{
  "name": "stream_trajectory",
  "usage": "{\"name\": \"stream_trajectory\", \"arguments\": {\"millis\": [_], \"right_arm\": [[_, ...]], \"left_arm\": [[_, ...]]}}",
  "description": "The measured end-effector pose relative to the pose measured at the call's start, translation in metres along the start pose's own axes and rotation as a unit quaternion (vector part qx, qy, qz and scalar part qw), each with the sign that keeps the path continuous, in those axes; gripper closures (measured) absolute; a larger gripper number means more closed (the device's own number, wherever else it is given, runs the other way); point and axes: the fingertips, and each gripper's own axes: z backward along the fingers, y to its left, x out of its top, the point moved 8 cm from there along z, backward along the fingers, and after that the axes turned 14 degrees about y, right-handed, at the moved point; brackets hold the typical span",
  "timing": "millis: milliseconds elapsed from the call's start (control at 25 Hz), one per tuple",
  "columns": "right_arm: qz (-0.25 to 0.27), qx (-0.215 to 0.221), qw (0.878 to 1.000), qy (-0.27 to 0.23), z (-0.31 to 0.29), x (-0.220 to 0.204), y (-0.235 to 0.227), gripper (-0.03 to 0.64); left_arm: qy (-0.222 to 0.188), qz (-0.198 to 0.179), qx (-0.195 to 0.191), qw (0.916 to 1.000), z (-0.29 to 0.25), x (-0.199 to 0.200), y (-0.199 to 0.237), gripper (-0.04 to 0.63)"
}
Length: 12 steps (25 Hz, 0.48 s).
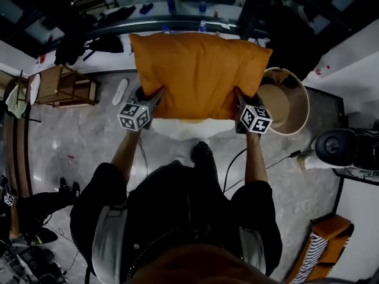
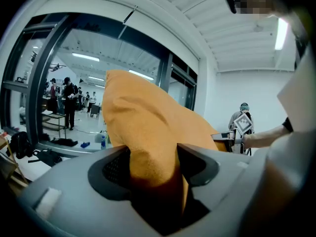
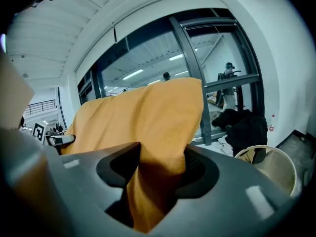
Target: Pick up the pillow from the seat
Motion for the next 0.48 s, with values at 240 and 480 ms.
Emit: {"name": "stream_trajectory", "arguments": {"millis": [240, 480], "right_arm": [[0.013, -0.005, 1.0, -0.018, 0.032, -0.003, 0.03, 0.399], [0.038, -0.02, 0.999, -0.032, 0.051, -0.007, 0.057, 0.403]], "left_arm": [[-0.017, -0.005, 0.003, 0.9998, 0.042, -0.001, -0.011, 0.307], [-0.035, -0.009, 0.002, 0.9994, 0.072, -0.006, -0.011, 0.307]]}}
